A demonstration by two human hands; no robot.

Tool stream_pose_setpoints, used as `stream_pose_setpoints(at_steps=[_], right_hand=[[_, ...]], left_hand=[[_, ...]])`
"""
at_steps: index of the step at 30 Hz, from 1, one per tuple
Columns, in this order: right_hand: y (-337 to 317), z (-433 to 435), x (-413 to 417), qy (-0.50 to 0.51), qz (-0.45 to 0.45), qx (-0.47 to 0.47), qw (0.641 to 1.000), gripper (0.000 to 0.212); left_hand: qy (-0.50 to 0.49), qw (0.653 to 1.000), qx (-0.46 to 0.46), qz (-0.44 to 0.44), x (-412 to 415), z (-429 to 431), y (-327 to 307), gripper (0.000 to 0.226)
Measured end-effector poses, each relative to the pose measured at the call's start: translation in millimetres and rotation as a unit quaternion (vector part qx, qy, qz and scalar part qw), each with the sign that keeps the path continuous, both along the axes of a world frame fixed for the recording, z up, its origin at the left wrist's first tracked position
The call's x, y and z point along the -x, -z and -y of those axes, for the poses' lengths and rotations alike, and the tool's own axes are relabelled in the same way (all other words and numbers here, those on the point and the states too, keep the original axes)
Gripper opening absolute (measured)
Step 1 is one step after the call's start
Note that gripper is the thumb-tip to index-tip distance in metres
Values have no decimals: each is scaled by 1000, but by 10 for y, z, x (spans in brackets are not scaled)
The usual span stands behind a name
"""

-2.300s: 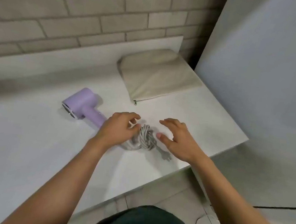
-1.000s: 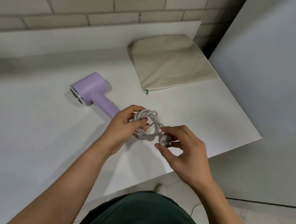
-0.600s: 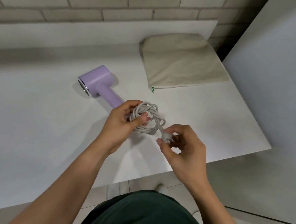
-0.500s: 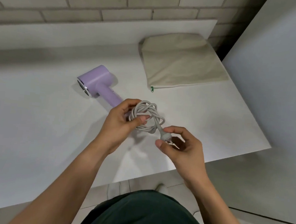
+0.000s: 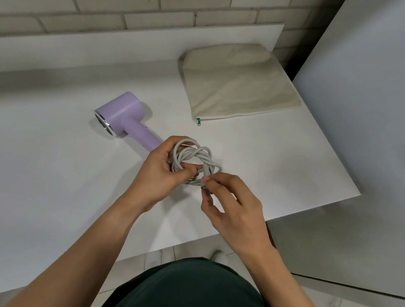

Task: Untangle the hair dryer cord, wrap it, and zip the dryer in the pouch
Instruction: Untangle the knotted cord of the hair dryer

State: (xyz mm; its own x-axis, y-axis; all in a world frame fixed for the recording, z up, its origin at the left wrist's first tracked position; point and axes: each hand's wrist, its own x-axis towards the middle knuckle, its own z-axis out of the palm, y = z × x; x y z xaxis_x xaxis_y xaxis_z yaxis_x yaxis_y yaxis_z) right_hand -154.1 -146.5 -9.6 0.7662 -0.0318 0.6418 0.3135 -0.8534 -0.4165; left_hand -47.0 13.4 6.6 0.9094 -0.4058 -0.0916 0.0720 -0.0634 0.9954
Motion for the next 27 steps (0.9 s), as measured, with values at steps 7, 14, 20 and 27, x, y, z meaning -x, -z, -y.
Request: stream_pose_setpoints(at_steps=[7,14,20,27], right_hand=[[-94,-52,-23,33,-72,-253,964,27],[-26,80,-77,-8,-101,-304,947,24],[0,74,-186,41,-130,-282,950,35],[-57,134,-317,6,-318,-457,831,89]], left_hand=[[30,999,-25,1,-48,-38,22,52],[49,999,-18,-10,-84,-5,17,64],[83,996,-4,-34,-111,40,44,68],[108,992,-2,-60,-184,1,72,64]])
